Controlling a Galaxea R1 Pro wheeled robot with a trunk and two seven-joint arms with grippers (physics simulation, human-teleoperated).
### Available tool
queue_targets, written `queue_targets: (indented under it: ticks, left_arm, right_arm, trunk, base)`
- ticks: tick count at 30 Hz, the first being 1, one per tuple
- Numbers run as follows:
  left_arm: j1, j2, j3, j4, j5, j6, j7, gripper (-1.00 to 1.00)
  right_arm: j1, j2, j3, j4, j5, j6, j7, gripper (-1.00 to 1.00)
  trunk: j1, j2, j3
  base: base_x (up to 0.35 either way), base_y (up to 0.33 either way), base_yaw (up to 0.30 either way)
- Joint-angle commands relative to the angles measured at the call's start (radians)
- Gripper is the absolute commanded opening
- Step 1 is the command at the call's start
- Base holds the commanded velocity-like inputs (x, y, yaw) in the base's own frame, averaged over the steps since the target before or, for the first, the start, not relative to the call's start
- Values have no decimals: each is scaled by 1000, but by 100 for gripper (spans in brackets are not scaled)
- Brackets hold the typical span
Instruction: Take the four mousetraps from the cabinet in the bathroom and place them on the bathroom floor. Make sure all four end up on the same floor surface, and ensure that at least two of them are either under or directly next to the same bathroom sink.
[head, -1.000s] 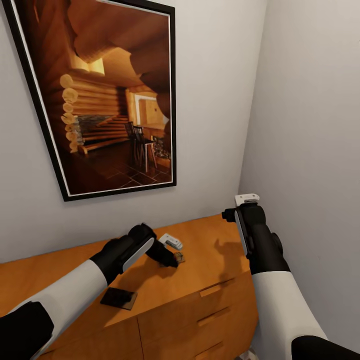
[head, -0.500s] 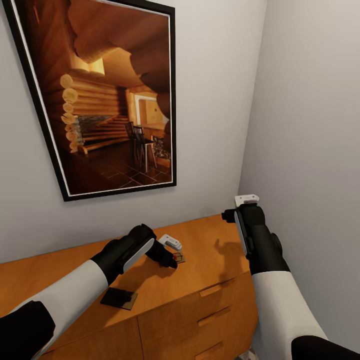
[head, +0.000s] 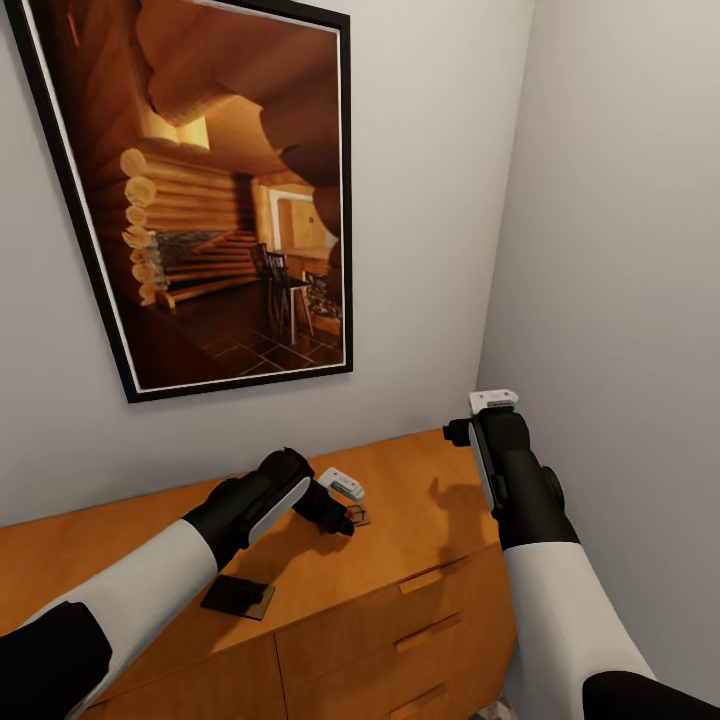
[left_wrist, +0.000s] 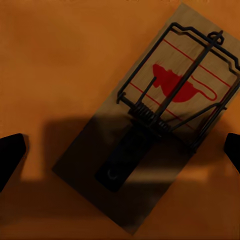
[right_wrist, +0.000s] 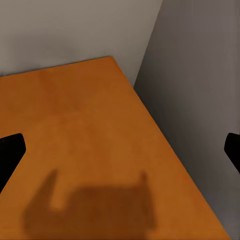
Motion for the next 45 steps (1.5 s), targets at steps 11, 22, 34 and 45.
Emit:
queue_targets:
  ticks: [11, 22, 34, 45]
  left_arm:
    - [-1, -3, -2, 80, -51, 0, -8, -100]
    - [-1, -20, -1, 81, -54, 0, -8, -100]
    - [-1, -69, 0, -15, -76, 1, -9, -100]
    - [-1, -80, 68, -142, -136, 1, -11, -100]
  right_arm:
    - [-1, -1, 0, 0, -4, 3, -5, 100]
    - [-1, 0, -1, 0, -5, 3, -4, 100]
    - [-1, -1, -1, 0, -7, 3, -4, 100]
    - [-1, -1, -1, 0, -6, 3, -4, 100]
  trunk:
    - [0, -1, -1]
    - [0, -1, -1]
    - [0, -1, -1]
    - [0, -1, -1]
  base:
    - [0, 0, 0]
    - [0, 0, 0]
    - [0, 0, 0]
    - [0, 0, 0]
